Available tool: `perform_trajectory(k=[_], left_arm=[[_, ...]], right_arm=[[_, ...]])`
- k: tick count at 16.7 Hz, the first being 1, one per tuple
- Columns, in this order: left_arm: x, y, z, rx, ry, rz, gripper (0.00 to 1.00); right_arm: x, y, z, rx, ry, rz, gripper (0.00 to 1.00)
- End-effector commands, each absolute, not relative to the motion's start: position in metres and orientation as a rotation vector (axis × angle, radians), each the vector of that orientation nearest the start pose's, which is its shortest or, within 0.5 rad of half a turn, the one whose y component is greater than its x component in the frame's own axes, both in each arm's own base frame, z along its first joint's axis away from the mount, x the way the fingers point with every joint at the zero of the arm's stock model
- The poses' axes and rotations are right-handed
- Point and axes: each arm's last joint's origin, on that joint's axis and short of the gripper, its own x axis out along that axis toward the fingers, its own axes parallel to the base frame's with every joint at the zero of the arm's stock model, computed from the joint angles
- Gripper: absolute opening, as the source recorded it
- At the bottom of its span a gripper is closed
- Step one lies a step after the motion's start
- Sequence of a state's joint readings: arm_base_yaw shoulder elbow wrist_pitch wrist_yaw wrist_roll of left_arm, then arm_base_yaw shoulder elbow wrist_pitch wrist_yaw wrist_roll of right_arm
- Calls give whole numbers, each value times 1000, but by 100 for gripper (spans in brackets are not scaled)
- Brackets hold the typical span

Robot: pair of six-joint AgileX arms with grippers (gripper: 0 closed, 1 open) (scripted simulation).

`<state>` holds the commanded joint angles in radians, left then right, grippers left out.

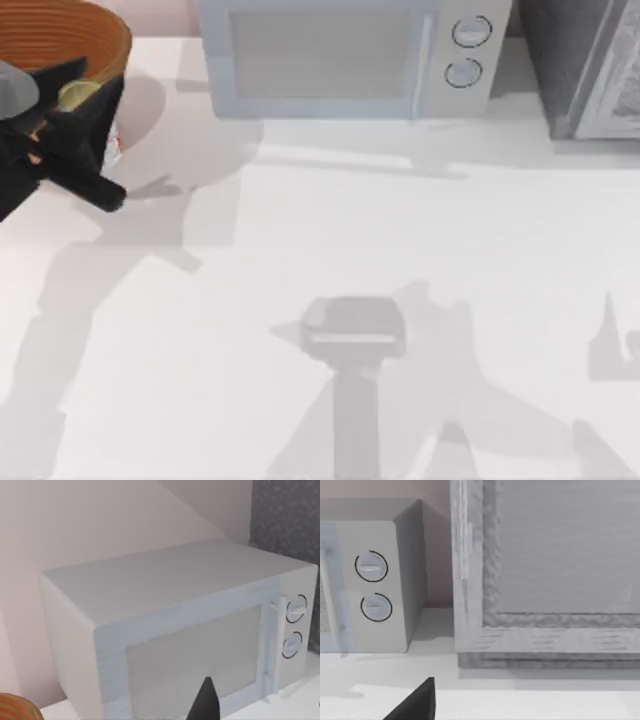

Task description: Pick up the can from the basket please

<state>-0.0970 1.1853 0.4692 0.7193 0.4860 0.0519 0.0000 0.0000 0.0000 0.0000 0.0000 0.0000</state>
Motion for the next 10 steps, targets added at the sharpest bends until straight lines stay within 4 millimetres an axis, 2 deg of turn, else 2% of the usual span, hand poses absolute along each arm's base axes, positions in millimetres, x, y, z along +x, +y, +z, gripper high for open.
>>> perform_trajectory(k=[10], left_arm=[[298,-58,186,14,27,-827,0]], right_arm=[[106,-1,160,0,0,0,100]])
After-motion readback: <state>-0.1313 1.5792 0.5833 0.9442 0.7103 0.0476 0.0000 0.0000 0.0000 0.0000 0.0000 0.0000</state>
